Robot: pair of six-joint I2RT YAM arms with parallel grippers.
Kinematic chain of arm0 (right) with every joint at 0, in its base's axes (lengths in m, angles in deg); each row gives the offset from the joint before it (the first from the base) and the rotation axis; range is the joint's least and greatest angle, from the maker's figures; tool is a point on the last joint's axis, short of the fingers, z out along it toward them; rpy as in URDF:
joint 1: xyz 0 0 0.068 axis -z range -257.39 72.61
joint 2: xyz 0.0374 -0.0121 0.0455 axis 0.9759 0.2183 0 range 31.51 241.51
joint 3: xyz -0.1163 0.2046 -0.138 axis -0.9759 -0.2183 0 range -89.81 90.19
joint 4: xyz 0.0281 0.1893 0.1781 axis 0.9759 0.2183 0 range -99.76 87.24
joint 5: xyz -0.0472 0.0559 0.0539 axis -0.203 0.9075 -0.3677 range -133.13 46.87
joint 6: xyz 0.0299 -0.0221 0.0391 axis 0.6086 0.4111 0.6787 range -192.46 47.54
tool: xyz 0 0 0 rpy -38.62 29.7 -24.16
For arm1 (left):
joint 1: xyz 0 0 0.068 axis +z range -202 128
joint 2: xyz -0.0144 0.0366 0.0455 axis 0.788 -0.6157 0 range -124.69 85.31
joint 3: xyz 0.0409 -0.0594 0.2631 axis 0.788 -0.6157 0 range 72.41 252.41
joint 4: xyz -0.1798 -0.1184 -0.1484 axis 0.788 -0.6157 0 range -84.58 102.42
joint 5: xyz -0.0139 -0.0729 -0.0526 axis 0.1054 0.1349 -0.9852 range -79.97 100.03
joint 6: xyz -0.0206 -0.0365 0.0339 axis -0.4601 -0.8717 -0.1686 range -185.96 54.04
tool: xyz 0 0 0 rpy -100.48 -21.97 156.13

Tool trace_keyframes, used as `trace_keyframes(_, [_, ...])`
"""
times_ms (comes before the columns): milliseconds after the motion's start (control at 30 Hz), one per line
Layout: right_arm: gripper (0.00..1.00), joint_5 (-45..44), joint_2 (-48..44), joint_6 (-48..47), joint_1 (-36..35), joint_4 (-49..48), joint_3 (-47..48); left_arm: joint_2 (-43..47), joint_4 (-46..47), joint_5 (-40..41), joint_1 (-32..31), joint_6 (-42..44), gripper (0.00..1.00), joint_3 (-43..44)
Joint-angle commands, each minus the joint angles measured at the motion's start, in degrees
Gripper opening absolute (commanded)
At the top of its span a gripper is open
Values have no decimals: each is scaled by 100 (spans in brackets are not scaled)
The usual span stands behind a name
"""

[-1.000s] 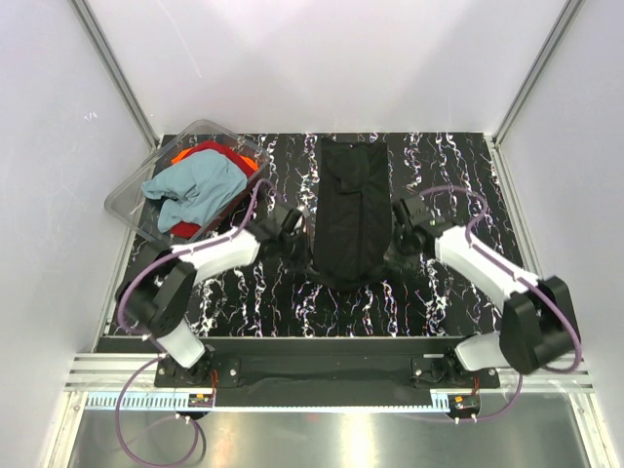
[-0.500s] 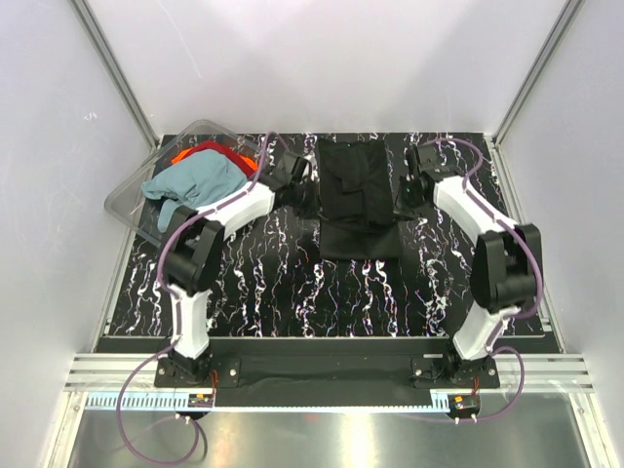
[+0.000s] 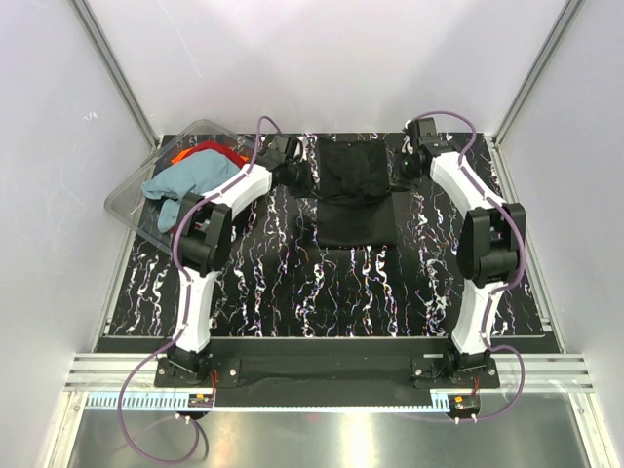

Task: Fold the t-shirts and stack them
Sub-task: Fold the tshirt

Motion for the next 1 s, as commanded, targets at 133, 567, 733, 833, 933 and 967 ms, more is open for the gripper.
trace_keyframes(133, [0, 462, 638, -419, 189, -35, 989, -480, 141, -434, 109, 245, 1, 952])
trace_keyframes(567, [2, 998, 1675, -734, 453, -17, 1808, -1368, 396, -452, 338, 25, 11, 1657])
trace_keyframes(733, [22, 1041, 2124, -604, 488, 70, 2448, -1439, 537, -609, 399, 245, 37, 1894])
trace_keyframes(833, [42, 912, 2133, -437, 514, 289, 2721, -1185, 545, -697, 408, 394, 46, 1807])
trace_keyframes(933, [53, 779, 1862, -287, 558, 607, 2487, -737, 528, -689, 400, 526, 49, 1474])
trace_keyframes(967, [55, 761, 1721, -269, 558, 642, 2302, -597, 519, -680, 408, 535, 50, 1359])
